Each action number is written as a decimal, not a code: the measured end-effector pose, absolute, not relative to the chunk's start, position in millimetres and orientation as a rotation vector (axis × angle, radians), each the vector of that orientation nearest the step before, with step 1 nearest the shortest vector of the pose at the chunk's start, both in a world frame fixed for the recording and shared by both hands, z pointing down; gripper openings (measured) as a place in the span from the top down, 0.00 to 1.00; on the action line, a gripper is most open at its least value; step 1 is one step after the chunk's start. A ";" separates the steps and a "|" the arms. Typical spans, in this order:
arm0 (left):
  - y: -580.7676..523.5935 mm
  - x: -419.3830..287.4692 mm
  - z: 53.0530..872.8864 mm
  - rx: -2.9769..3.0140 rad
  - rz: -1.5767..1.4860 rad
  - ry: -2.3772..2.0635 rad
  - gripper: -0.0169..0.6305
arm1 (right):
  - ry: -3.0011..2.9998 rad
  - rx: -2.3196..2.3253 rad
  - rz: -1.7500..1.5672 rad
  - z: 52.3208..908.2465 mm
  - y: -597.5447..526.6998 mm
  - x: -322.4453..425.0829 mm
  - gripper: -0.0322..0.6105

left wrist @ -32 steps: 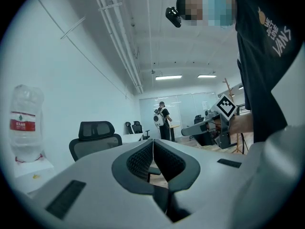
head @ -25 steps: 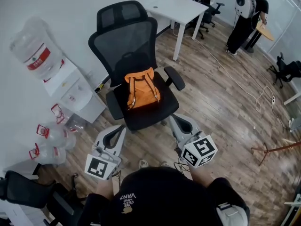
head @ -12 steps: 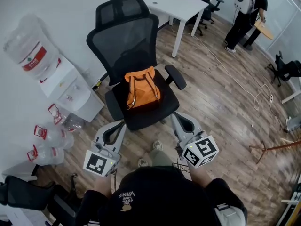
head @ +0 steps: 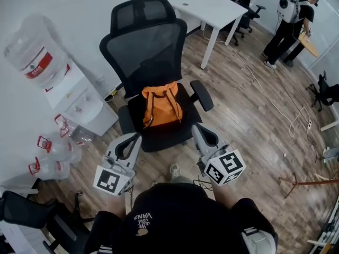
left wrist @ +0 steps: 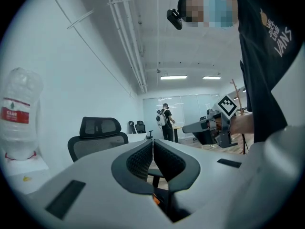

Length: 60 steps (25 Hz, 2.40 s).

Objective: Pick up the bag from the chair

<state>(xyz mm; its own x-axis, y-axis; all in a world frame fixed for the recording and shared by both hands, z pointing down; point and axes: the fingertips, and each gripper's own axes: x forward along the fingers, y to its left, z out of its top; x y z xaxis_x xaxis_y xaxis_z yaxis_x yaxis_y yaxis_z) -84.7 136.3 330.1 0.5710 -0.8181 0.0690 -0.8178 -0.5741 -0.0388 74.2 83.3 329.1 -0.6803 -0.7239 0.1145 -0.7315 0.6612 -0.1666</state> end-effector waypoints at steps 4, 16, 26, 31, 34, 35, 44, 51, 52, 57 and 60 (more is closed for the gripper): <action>111.3 -79.5 332.5 -2.717 -0.130 1.457 0.96 | -2.847 1.181 0.303 330.0 55.0 78.8 0.95; 64.7 -58.0 343.5 -2.675 -0.167 1.602 0.96 | -2.876 1.035 0.356 348.3 -0.9 93.6 0.95; 39.0 -68.9 351.8 -2.723 -0.178 1.577 0.96 | -2.852 1.077 0.367 357.8 -26.0 81.5 0.95; 19.0 -88.2 350.2 -2.734 -0.174 1.468 0.96 | -2.824 1.157 0.364 355.1 -38.2 67.4 0.95; 6.8 -99.0 349.0 -2.796 -0.167 1.452 0.96 | -2.808 1.208 0.364 353.7 -44.7 55.1 0.95; 3.0 -103.1 349.4 -2.808 -0.166 1.432 0.96 | -2.804 1.227 0.363 353.1 -46.5 50.7 0.95; -28.0 -137.4 357.3 -2.900 -0.165 1.243 0.96 | -2.728 1.405 0.379 358.7 -57.0 19.0 0.95; -47.5 -152.4 368.6 -2.996 -0.175 1.113 0.96 | -2.627 1.551 0.371 369.4 -60.6 12.0 0.95; -50.0 -153.2 370.2 -3.004 -0.177 1.101 0.96 | -2.614 1.566 0.368 370.3 -61.1 13.4 0.95; -60.7 -152.3 375.7 -3.017 -0.185 1.063 0.96 | -2.578 1.622 0.362 374.1 -67.0 22.3 0.95; -65.4 -149.2 378.1 -3.014 -0.189 1.058 0.96 | -2.584 1.630 0.355 375.6 -75.4 25.2 0.95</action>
<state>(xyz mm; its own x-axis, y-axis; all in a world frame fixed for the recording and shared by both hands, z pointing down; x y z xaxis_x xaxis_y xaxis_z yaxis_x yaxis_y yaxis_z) -149.2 -65.4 378.1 0.7747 -0.6188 0.1305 -0.6256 -0.7800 0.0154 25.2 -75.4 375.6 -0.4368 -0.8818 0.1775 -0.8970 0.4123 -0.1591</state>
